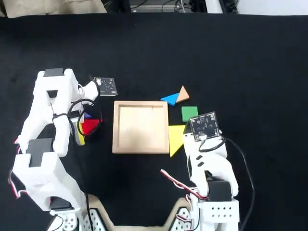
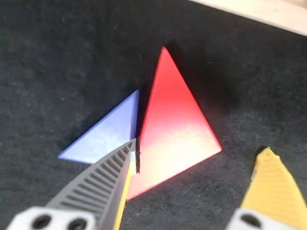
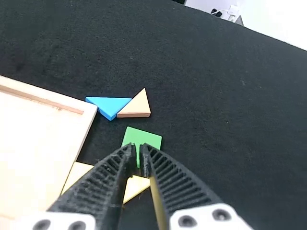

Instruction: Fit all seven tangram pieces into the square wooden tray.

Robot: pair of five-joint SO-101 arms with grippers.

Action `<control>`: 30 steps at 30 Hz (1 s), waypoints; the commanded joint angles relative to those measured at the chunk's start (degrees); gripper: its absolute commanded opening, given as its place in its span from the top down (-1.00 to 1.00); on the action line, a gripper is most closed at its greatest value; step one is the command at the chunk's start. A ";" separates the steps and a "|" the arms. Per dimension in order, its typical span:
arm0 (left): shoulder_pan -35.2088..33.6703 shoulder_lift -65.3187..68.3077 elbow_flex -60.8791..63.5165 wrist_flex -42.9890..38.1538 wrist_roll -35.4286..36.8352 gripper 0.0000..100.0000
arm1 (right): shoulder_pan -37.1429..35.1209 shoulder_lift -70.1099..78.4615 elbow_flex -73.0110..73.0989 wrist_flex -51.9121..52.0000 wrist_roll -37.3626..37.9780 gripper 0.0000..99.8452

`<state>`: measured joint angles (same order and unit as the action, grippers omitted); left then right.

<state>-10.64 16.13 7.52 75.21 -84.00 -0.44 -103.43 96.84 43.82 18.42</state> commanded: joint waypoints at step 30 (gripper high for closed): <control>-2.24 5.71 4.53 -14.33 -14.15 0.25 | -3.16 -3.47 -0.31 1.32 2.20 0.94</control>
<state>-12.31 22.20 9.27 65.89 -84.44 -3.08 -103.43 96.84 44.79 20.18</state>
